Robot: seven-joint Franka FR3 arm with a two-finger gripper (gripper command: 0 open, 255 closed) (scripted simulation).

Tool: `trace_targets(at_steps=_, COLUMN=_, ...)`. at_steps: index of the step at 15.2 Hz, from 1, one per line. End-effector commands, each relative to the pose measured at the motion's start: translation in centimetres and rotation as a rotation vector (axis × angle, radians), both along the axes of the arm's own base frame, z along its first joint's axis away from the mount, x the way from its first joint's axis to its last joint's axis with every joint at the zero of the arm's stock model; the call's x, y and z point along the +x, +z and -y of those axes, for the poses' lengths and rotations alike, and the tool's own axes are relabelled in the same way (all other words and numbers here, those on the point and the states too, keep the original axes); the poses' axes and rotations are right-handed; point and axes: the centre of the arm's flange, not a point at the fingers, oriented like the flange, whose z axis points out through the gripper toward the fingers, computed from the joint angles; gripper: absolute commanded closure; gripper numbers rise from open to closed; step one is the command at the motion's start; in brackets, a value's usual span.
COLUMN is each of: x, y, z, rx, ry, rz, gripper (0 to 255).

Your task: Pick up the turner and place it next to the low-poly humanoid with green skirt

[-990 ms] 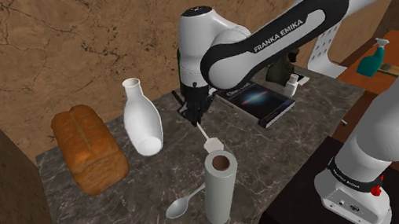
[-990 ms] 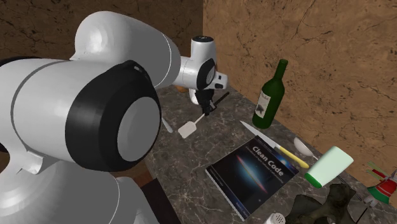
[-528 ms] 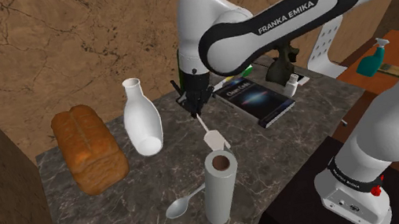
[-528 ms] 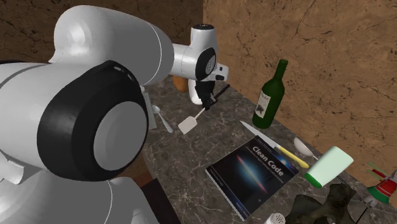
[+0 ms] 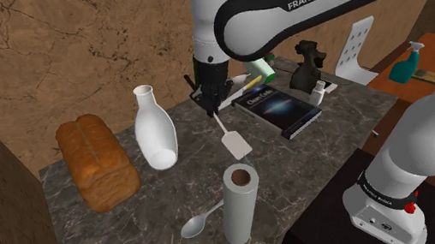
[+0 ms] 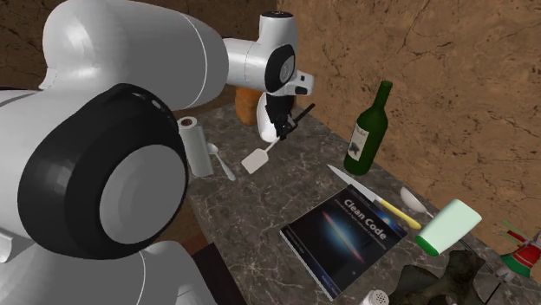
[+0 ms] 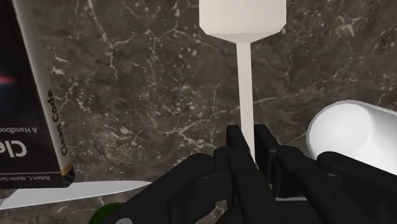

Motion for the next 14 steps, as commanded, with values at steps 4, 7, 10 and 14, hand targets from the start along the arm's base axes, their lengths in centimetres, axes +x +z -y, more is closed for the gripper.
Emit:
trace_targets(at_steps=4, x=-0.1, y=2.6, z=0.0, rx=0.000, ry=0.000, rz=-0.001, gripper=255)
trace_targets(at_steps=7, x=-0.1, y=4.2, z=0.0, rx=0.000, ry=0.000, rz=-0.001, gripper=255)
trace_targets(at_steps=10, x=-0.1, y=5.8, z=0.0, rx=0.000, ry=0.000, rz=-0.001, gripper=255)
trace_targets(at_steps=14, x=0.1, y=7.0, z=1.3, rx=0.000, ry=0.000, rz=-0.001, gripper=255)
